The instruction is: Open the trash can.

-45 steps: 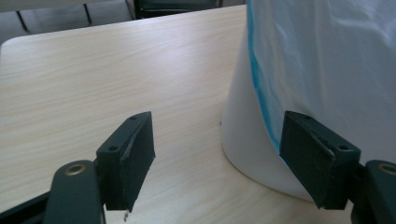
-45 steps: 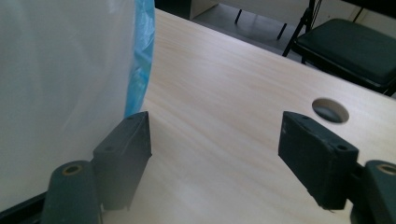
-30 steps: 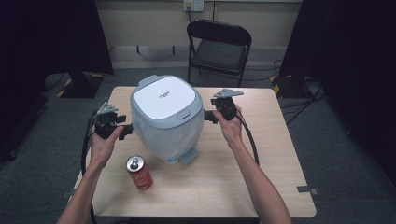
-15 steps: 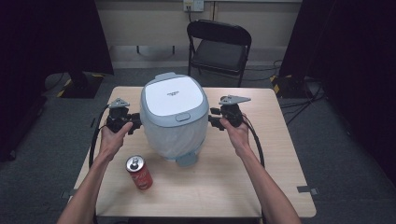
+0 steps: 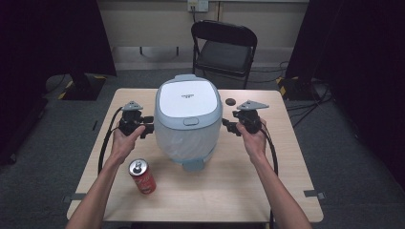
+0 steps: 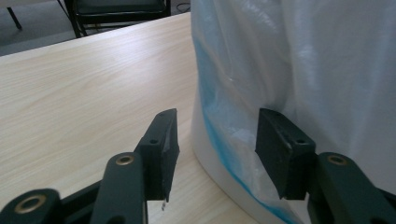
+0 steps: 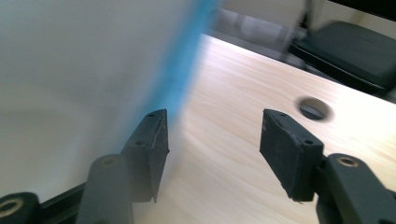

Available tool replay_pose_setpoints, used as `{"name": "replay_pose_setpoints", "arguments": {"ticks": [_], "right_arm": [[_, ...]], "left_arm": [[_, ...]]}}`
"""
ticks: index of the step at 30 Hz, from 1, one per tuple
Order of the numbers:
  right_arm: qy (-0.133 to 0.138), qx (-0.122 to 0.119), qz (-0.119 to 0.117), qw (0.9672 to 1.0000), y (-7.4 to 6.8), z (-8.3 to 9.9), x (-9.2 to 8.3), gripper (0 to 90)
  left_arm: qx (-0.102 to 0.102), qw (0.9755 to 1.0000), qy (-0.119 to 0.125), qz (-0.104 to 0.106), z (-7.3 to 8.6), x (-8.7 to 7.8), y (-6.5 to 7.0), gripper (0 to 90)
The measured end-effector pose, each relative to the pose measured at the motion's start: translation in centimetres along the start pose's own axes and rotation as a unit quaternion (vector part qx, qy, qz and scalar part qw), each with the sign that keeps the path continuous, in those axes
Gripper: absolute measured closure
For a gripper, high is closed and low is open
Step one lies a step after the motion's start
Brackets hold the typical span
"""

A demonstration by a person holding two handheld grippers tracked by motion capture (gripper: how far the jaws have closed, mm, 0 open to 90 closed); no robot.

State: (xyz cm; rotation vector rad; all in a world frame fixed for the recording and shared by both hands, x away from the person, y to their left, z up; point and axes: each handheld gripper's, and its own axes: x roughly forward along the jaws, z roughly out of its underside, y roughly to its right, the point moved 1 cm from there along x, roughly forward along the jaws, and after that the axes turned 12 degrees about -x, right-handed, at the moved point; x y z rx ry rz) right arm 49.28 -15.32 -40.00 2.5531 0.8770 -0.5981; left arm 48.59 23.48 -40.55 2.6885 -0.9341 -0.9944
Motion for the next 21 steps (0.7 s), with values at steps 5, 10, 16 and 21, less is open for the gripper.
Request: {"name": "replay_pose_setpoints", "arguments": {"ticks": [5, 10, 16, 21], "right_arm": [[0.003, 0.008, 0.019, 0.9998, 0.2, 0.2, 2.7, 33.8], [0.010, 0.019, 0.003, 0.9998, 0.0, -0.1, 4.2, 32.8], [0.024, 0.033, -0.032, 0.9987, -0.4, -0.3, 4.2, 52.5], [0.025, 0.029, -0.046, 0.9982, -0.4, 0.3, 2.9, 57.8]], "left_arm": [[-0.037, 0.9991, 0.016, -0.011, 0.0, 1.6, -1.4, 46.9], [-0.029, 0.9995, 0.007, -0.011, -0.3, 2.3, -1.3, 48.8], [-0.005, 1.0000, -0.003, -0.006, -0.5, 2.1, -0.2, 67.6], [0.016, 0.9993, -0.025, 0.022, -0.1, 1.8, 1.0, 72.7]]}}
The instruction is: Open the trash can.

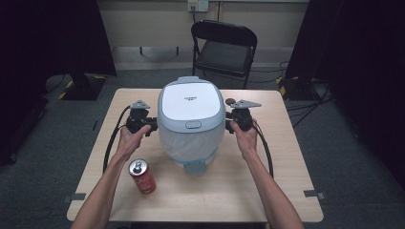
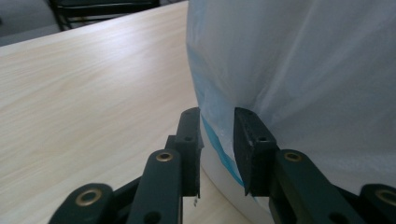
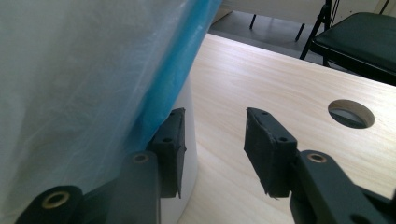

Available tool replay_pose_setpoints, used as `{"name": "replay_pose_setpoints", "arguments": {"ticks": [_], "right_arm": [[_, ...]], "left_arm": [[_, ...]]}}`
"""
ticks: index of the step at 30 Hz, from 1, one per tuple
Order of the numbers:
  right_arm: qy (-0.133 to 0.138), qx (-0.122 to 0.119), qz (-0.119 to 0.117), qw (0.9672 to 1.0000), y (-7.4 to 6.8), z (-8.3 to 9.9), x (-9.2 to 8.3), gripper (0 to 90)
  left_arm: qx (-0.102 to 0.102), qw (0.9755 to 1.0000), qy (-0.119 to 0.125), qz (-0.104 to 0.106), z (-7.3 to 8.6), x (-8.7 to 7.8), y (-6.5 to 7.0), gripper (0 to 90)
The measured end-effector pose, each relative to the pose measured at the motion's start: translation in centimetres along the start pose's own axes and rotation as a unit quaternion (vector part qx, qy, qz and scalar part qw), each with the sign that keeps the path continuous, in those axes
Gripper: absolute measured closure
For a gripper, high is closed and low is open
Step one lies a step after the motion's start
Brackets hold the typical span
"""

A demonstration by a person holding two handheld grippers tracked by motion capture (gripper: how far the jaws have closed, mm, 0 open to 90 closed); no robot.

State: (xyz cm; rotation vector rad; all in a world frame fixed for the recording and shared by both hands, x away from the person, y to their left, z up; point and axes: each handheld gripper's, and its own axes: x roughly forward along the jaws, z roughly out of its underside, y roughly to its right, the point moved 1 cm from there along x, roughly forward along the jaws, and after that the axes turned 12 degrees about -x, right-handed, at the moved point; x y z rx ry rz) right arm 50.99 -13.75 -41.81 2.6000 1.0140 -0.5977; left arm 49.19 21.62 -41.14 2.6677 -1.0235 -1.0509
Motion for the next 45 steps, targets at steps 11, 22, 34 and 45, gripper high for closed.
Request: {"name": "replay_pose_setpoints", "arguments": {"ticks": [11, 22, 34, 45], "right_arm": [[-0.006, -0.010, -0.008, 0.9999, -1.6, 0.9, -2.6, 62.7], [-0.014, 0.008, 0.018, 0.9997, 0.0, 1.6, -1.7, 44.4], [0.012, 0.012, -0.015, 0.9997, -0.6, 1.0, -1.6, 57.2], [-0.010, 0.000, -0.014, 0.9998, -1.7, 2.0, -5.0, 55.2]], "left_arm": [[0.023, 0.9983, -0.019, 0.049, 1.4, -1.2, 1.0, 65.4], [-0.039, 0.9992, 0.002, -0.002, 1.5, -0.9, -1.9, 47.3], [0.018, 0.9993, -0.008, 0.031, 0.1, 0.0, 1.1, 64.2], [0.050, 0.9947, -0.038, 0.082, -0.2, 0.2, 2.7, 66.9]]}}
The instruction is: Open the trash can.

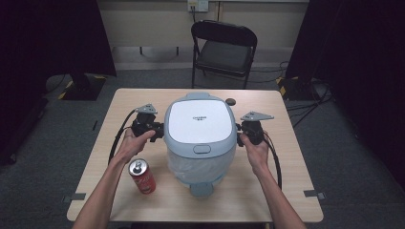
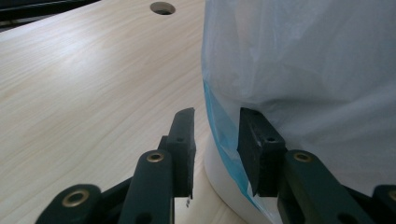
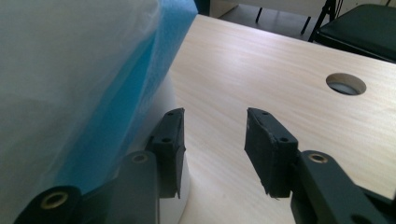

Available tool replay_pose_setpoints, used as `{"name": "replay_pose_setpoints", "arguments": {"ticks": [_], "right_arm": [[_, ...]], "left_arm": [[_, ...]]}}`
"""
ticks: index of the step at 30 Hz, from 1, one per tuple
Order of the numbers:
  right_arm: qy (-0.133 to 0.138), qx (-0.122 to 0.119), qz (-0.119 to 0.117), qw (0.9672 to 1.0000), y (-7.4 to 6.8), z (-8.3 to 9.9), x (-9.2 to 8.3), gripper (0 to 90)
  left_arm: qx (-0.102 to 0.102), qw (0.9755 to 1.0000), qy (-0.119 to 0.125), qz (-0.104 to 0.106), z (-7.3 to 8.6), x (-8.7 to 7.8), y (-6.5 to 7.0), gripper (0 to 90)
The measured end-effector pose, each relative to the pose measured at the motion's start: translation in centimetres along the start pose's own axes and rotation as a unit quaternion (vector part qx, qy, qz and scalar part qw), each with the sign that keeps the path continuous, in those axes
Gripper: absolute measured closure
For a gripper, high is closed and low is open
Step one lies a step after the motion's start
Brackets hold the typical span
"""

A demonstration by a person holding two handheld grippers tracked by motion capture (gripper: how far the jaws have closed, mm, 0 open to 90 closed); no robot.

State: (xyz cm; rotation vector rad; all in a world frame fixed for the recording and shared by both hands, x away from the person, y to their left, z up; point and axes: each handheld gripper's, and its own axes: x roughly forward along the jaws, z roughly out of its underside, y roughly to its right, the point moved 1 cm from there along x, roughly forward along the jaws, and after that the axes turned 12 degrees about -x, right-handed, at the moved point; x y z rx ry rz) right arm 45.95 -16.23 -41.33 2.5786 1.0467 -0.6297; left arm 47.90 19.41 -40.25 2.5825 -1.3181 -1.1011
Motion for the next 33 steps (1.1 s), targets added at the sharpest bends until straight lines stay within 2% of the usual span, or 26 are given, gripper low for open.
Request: {"name": "replay_pose_setpoints", "arguments": {"ticks": [3, 5, 8, 10, 11, 12, 13, 14, 15, 16, 18, 19, 20, 21, 22, 24, 25, 26, 27, 28, 29, 30, 33], "right_arm": [[0.000, 0.002, -0.001, 1.0000, 0.1, 0.2, -0.4, 54.0], [-0.003, 0.012, -0.007, 0.9999, 0.0, 0.5, -0.8, 53.5], [-0.005, 0.020, -0.003, 0.9998, -0.1, 0.6, -1.1, 52.5], [-0.004, 0.022, -0.001, 0.9998, -0.1, 0.7, -1.2, 49.4], [-0.003, 0.024, 0.005, 0.9997, -0.1, 0.9, -1.2, 45.2], [-0.003, 0.024, 0.005, 0.9997, -0.1, 0.9, -1.2, 45.2], [-0.003, 0.027, 0.005, 0.9996, 0.1, 1.0, -1.2, 39.9], [-0.003, 0.027, 0.005, 0.9996, 0.1, 1.0, -1.2, 39.9], [-0.005, 0.034, 0.002, 0.9994, 0.4, 1.4, -1.1, 33.7], [-0.005, 0.034, 0.002, 0.9994, 0.4, 1.4, -1.1, 33.7], [-0.016, 0.036, 0.011, 0.9992, 0.6, 1.9, -1.0, 31.9], [-0.021, 0.041, 0.020, 0.9987, 0.9, 2.7, -1.2, 30.6], [-0.021, 0.041, 0.020, 0.9987, 0.9, 2.7, -1.2, 30.6], [-0.028, 0.042, 0.028, 0.9983, 1.1, 3.4, -1.5, 29.5], [-0.028, 0.042, 0.028, 0.9983, 1.1, 3.4, -1.5, 29.5], [-0.047, 0.037, 0.031, 0.9978, 1.1, 4.5, -1.8, 28.3], [-0.047, 0.037, 0.031, 0.9978, 1.1, 4.5, -1.8, 28.3], [-0.056, 0.034, 0.031, 0.9974, 1.0, 5.1, -1.9, 27.7], [-0.072, 0.037, 0.032, 0.9962, 0.9, 6.3, -2.1, 27.0], [-0.072, 0.037, 0.032, 0.9962, 0.9, 6.3, -2.1, 27.0], [-0.084, 0.047, 0.028, 0.9950, 0.7, 7.8, -2.1, 25.8], [-0.092, 0.048, 0.028, 0.9942, 0.6, 8.5, -2.2, 25.1], [-0.109, 0.050, 0.033, 0.9922, 0.4, 9.4, -2.6, 22.5]], "left_arm": [[0.002, 0.9999, -0.005, 0.012, 0.1, 0.1, 0.2, 66.9], [0.007, 0.9996, -0.013, 0.023, 0.1, 0.1, 0.4, 68.5], [0.005, 0.9996, -0.011, 0.026, 0.2, 0.1, 0.5, 66.2], [0.004, 0.9997, -0.007, 0.025, 0.3, 0.2, 0.3, 58.6], [-0.004, 0.9998, -0.003, 0.022, 0.3, 0.2, -0.1, 54.2], [-0.004, 0.9998, -0.003, 0.022, 0.3, 0.2, -0.1, 50.2], [-0.013, 0.9998, 0.004, 0.015, 0.5, 0.2, -0.4, 47.7], [-0.013, 0.9998, 0.004, 0.015, 0.5, 0.2, -0.4, 46.5], [-0.019, 0.9998, 0.010, -0.003, 0.8, -0.2, -0.9, 45.0], [-0.019, 0.9998, 0.010, -0.003, 0.8, -0.2, -0.9, 41.7], [-0.028, 0.9993, 0.013, -0.020, 1.2, -0.8, -1.5, 40.1], [-0.030, 0.9987, 0.016, -0.037, 1.5, -1.6, -2.1, 37.9], [-0.030, 0.9987, 0.016, -0.037, 1.5, -1.6, -2.1, 36.9], [-0.041, 0.9977, 0.029, -0.046, 1.8, -2.6, -2.6, 36.7], [-0.041, 0.9977, 0.029, -0.046, 1.8, -2.6, -2.6, 36.0], [-0.045, 0.9970, 0.036, -0.052, 2.1, -3.5, -3.0, 35.4], [-0.048, 0.9965, 0.040, -0.056, 2.3, -3.9, -3.1, 35.4], [-0.056, 0.9964, 0.043, -0.047, 2.4, -4.3, -3.2, 35.2], [-0.058, 0.9964, 0.045, -0.041, 2.7, -5.1, -3.2, 35.4], [-0.058, 0.9964, 0.045, -0.041, 2.7, -5.1, -3.2, 35.4], [-0.060, 0.9956, 0.058, -0.042, 2.7, -6.0, -3.2, 35.1], [-0.060, 0.9952, 0.066, -0.040, 2.7, -6.5, -3.2, 34.5], [-0.061, 0.9943, 0.079, -0.038, 2.7, -7.5, -3.1, 32.9]]}}
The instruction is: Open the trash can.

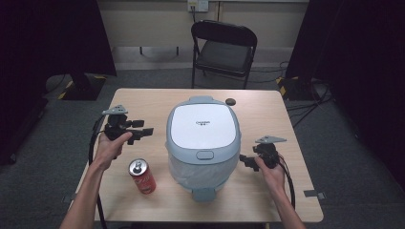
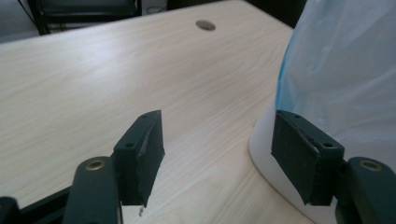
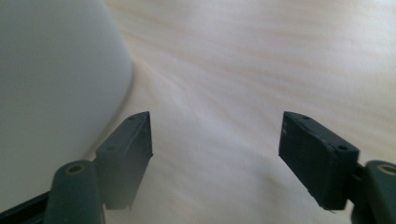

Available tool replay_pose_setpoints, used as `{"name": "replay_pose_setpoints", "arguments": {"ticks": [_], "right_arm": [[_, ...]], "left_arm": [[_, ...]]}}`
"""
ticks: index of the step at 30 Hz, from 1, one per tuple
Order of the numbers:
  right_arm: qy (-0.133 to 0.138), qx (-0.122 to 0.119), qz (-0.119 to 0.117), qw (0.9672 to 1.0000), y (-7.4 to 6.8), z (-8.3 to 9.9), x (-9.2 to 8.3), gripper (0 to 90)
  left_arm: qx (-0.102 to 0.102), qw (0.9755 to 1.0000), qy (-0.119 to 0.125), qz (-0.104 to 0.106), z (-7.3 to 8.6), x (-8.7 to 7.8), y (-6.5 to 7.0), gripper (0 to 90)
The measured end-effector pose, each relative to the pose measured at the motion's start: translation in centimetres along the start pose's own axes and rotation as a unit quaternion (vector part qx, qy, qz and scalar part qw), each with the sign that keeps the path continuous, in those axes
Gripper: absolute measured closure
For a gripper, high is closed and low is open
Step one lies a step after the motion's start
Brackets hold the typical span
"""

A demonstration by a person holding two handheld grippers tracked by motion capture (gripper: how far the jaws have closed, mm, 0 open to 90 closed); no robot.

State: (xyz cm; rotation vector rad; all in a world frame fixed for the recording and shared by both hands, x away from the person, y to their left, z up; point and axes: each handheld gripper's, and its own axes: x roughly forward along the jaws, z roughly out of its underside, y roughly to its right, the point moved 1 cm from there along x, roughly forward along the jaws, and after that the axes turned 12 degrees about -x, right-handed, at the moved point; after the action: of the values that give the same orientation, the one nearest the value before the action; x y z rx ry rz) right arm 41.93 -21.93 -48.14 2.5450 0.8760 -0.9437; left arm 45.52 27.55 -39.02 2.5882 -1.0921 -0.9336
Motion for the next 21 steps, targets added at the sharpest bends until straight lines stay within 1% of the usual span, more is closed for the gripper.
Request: {"name": "replay_pose_setpoints", "arguments": {"ticks": [1, 2, 3, 4, 5, 6, 7, 8, 9, 11, 13, 14, 15, 16, 17, 18, 20, 21], "right_arm": [[-0.004, 0.003, 0.002, 1.0000, 0.0, 0.4, -0.1, 21.5], [-0.016, 0.000, 0.009, 0.9998, 0.0, 1.2, -0.4, 20.0], [-0.016, 0.000, 0.009, 0.9998, 0.0, 1.2, -0.4, 20.0], [-0.021, -0.003, 0.015, 0.9997, 0.0, 1.7, -0.5, 19.6], [-0.028, -0.005, 0.018, 0.9994, 0.0, 2.1, -0.7, 19.3], [-0.035, -0.007, 0.023, 0.9991, 0.0, 2.8, -0.9, 19.6], [-0.035, -0.007, 0.023, 0.9991, 0.0, 2.8, -0.9, 19.6], [-0.036, -0.007, 0.023, 0.9991, -0.2, 3.1, -1.3, 19.4], [-0.036, -0.009, 0.025, 0.9990, -0.2, 3.2, -1.4, 19.3], [-0.037, -0.009, 0.025, 0.9989, -0.3, 3.4, -1.3, 19.3], [-0.034, -0.020, 0.038, 0.9985, -0.5, 3.8, -1.2, 19.1], [-0.034, -0.026, 0.046, 0.9980, -0.7, 3.8, -1.1, 18.1], [-0.031, -0.028, 0.047, 0.9980, -0.7, 3.8, -1.1, 17.2], [-0.025, -0.026, 0.048, 0.9982, -0.7, 4.0, -1.0, 16.7], [-0.015, -0.028, 0.048, 0.9983, -0.6, 4.2, -1.0, 16.4], [-0.013, -0.027, 0.049, 0.9984, -0.6, 4.3, -1.0, 16.4], [-0.014, -0.027, 0.049, 0.9983, -0.7, 4.3, -1.0, 16.4], [-0.014, -0.027, 0.049, 0.9983, -0.7, 4.3, -1.0, 16.4]], "left_arm": [[0.000, 1.0000, 0.005, -0.003, 0.0, -0.4, 0.0, 31.1], [-0.002, 0.9999, 0.010, -0.007, 0.0, -1.0, 0.0, 29.8], [-0.002, 0.9999, 0.010, -0.007, 0.0, -1.0, 0.0, 28.5], [-0.003, 0.9999, 0.014, -0.008, 0.0, -1.2, 0.1, 28.5], [-0.002, 0.9998, 0.018, -0.009, 0.0, -1.4, 0.2, 26.4], [-0.004, 0.9997, 0.024, -0.007, -0.1, -1.7, 0.3, 26.0], [0.000, 0.9996, 0.028, -0.009, -0.1, -1.9, 0.5, 26.0], [0.004, 0.9993, 0.035, -0.012, -0.2, -2.4, 1.0, 26.3], [0.004, 0.9993, 0.035, -0.012, -0.2, -2.4, 1.0, 26.5], [-0.001, 0.9989, 0.047, -0.005, -0.2, -2.9, 1.4, 26.7], [0.001, 0.9980, 0.063, 0.006, -0.2, -3.4, 2.0, 27.7], [0.012, 0.9972, 0.072, 0.013, -0.3, -3.7, 2.7, 29.7], [0.020, 0.9973, 0.069, 0.014, -0.5, -4.0, 3.1, 31.3], [0.027, 0.9969, 0.072, 0.015, -0.7, -4.3, 3.6, 32.2], [0.032, 0.9961, 0.079, 0.022, -0.9, -4.6, 4.1, 33.8], [0.035, 0.9954, 0.084, 0.032, -1.0, -5.0, 4.6, 36.0], [0.050, 0.9944, 0.083, 0.041, -1.2, -5.4, 5.6, 42.8], [0.053, 0.9940, 0.086, 0.043, -1.3, -5.4, 6.2, 45.7]]}}
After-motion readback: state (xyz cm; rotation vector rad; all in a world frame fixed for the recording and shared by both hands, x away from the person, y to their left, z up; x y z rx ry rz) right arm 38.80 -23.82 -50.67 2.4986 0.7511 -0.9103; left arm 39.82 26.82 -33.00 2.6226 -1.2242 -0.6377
